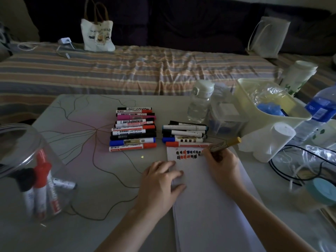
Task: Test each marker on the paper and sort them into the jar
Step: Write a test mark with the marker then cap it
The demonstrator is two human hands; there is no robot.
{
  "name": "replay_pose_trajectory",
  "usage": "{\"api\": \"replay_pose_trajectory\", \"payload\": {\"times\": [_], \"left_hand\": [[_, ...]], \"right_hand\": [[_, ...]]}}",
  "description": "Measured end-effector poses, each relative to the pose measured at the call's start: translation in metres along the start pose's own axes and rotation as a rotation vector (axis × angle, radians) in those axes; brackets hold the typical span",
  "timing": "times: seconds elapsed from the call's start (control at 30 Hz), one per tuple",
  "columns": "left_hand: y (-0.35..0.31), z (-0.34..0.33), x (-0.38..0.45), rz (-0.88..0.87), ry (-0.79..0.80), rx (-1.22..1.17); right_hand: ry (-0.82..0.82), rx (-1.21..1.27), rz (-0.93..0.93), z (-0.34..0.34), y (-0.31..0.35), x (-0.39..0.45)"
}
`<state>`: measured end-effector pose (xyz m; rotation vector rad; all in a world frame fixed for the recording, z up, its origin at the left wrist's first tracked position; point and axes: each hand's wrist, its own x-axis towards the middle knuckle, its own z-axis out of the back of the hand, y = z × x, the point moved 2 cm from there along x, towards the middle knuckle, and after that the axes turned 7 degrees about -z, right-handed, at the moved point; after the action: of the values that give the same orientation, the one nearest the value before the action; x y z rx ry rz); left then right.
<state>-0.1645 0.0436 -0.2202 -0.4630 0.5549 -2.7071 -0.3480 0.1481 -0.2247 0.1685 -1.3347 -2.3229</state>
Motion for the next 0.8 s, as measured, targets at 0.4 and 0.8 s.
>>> {"api": "replay_pose_trajectory", "payload": {"times": [0.4,0.8], "left_hand": [[0.0,0.011,-0.003,0.084,-0.056,-0.051],[0.01,0.036,-0.019,0.257,-0.203,-0.083]], "right_hand": [[-0.04,-0.003,-0.029,-0.002,0.005,0.0],[0.025,0.477,-0.252,0.038,0.05,-0.023]]}}
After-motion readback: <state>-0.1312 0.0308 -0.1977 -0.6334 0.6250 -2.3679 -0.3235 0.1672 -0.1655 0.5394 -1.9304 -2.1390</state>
